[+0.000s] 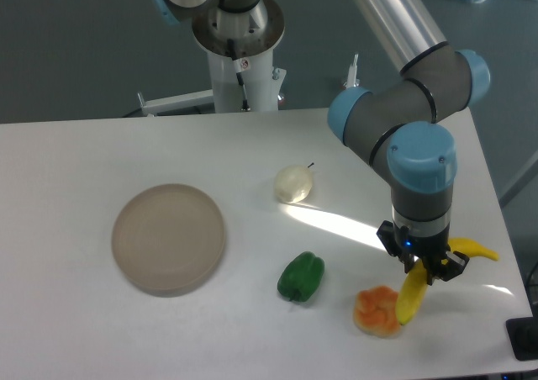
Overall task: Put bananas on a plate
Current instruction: 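Lift the yellow banana held in the gripper off the table, then carry the banana past the green pepper over to the beige plate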
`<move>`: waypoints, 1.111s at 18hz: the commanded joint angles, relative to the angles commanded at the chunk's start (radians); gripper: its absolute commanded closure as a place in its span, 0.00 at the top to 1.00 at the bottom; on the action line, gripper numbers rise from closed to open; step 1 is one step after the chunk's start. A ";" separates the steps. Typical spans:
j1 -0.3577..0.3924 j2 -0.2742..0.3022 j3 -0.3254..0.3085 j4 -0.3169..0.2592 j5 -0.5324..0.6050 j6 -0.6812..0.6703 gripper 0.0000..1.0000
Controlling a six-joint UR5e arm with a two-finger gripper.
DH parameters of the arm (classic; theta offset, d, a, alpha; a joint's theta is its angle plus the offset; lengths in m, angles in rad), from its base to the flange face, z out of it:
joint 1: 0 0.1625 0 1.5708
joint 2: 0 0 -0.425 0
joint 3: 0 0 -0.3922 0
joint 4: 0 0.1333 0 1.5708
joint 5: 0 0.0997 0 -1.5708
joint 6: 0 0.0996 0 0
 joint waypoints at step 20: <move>-0.040 0.026 -0.032 -0.012 -0.005 -0.058 0.30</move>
